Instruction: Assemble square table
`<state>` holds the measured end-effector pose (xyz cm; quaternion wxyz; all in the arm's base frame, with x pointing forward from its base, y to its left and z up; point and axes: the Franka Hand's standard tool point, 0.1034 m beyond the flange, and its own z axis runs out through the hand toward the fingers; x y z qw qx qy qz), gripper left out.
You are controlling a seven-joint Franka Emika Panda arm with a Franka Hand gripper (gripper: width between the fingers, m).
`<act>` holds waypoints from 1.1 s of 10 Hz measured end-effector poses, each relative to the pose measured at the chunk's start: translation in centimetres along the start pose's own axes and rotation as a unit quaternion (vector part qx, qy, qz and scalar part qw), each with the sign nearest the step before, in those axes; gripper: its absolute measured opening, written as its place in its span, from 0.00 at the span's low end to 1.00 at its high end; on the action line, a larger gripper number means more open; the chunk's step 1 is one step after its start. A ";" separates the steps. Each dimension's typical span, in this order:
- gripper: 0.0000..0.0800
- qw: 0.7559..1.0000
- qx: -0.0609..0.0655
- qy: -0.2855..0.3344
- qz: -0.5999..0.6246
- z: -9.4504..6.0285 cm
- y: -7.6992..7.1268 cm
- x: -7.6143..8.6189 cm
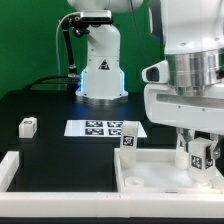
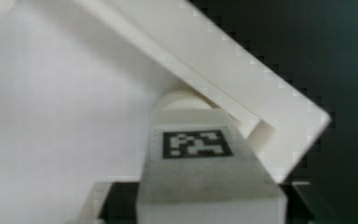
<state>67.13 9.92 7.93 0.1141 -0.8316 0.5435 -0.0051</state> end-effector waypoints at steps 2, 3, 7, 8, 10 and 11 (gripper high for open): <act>0.36 0.990 0.001 0.000 0.144 0.4 -0.7 -1.2; 0.36 0.981 0.001 0.003 0.196 0.4 -0.8 -1.2; 0.63 0.997 -0.020 0.001 0.069 0.1 -0.1 -0.9; 0.63 0.999 -0.029 0.012 -0.026 0.1 0.1 -0.8; 0.80 0.992 -0.034 0.017 -0.120 0.2 0.0 -1.0; 0.80 0.987 -0.035 0.016 -0.159 0.2 0.1 -0.9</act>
Offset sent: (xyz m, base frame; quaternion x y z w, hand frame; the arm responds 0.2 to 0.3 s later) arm 0.0066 0.0068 -0.0018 -0.0226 0.0057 0.2050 0.9785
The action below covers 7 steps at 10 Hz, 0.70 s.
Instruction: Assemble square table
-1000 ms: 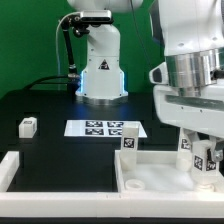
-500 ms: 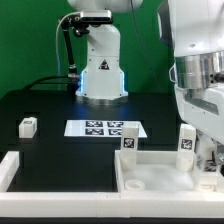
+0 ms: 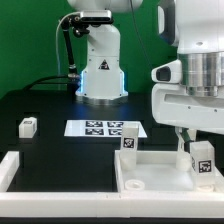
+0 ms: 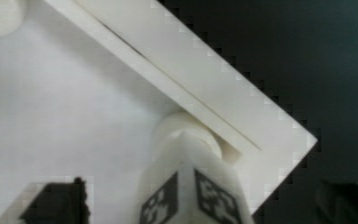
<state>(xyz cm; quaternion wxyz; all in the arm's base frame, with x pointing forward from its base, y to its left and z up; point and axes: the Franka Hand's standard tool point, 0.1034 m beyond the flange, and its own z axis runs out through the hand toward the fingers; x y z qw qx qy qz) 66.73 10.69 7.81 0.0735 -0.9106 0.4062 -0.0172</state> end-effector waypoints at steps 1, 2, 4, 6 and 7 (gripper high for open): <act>0.81 1.000 0.000 0.000 -0.029 0.0 0.0 0.0; 0.81 0.995 0.001 0.003 -0.102 -0.1 0.2 0.4; 0.81 0.984 0.001 0.011 -0.178 0.3 0.5 1.2; 0.81 0.985 0.000 0.009 -0.174 0.6 0.3 0.7; 0.67 0.985 -0.001 0.009 -0.175 0.7 0.3 0.8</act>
Offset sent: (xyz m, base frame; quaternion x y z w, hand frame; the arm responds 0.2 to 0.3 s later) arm 0.0155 -0.0109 -0.0047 0.0012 0.0202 -0.2248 0.9742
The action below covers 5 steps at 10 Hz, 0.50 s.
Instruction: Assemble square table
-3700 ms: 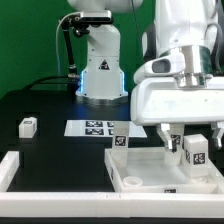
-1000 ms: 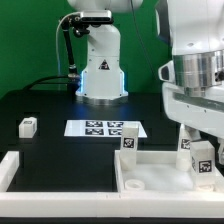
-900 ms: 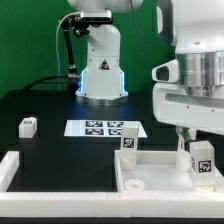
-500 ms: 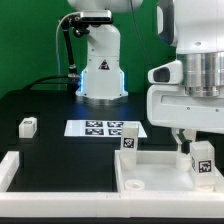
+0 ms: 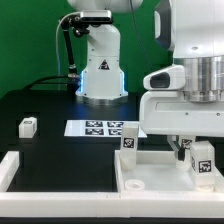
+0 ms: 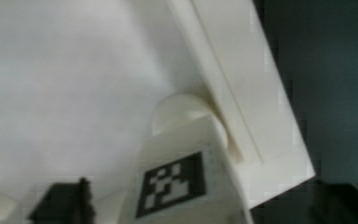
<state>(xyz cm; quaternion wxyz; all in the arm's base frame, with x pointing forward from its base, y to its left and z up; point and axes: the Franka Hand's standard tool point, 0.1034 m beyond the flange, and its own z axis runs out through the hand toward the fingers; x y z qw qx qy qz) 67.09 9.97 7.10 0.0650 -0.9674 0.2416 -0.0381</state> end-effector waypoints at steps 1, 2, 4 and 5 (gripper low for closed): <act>0.67 1.000 0.001 -0.001 0.011 0.0 0.0 -0.1; 0.44 0.999 0.001 -0.003 0.054 0.1 -0.1 -0.2; 0.37 0.994 0.002 -0.009 0.108 0.1 -0.3 -0.5; 0.37 0.991 0.002 -0.009 0.132 0.2 -0.3 -0.6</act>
Offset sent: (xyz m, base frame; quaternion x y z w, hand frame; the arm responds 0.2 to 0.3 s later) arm 0.0000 0.0000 0.0000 0.0000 0.0000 0.1938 0.9810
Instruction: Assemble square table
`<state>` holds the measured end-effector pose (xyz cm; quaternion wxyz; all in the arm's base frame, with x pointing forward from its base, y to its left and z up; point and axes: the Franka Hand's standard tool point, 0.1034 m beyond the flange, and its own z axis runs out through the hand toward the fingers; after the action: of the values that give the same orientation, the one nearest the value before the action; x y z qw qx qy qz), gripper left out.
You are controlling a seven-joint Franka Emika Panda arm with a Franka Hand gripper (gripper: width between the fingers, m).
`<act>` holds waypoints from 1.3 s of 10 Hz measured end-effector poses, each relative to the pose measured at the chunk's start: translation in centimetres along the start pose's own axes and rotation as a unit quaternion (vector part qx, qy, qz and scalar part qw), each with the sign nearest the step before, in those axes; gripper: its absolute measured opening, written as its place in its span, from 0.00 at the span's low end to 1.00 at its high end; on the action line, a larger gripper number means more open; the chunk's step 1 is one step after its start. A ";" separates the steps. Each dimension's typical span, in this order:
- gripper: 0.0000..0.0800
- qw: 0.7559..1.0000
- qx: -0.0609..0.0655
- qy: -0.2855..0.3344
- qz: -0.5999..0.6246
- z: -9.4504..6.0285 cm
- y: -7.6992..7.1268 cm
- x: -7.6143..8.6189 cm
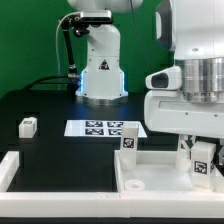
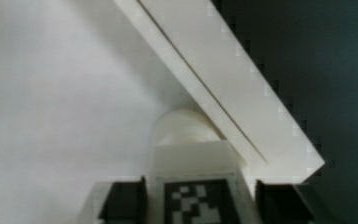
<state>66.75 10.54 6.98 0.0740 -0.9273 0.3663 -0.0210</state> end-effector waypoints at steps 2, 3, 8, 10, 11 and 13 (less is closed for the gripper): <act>0.36 0.992 0.006 -0.006 0.128 0.1 -0.2 -0.3; 0.36 0.974 0.014 -0.010 0.228 0.2 -0.6 -0.3; 0.37 0.885 0.072 -0.009 0.460 0.5 -1.5 -0.4; 0.58 0.937 0.041 -0.013 0.347 0.2 -1.3 -1.1; 0.76 0.967 0.026 -0.012 0.254 -0.1 -1.4 -0.9; 0.80 0.996 0.020 -0.005 0.090 0.0 -0.9 -0.6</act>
Offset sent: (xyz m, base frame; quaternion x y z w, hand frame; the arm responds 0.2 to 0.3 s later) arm 0.0206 0.0183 -0.0036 0.1211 -0.0269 0.5798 0.8053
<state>66.94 11.60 7.12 0.0961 -0.8892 0.4470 -0.0165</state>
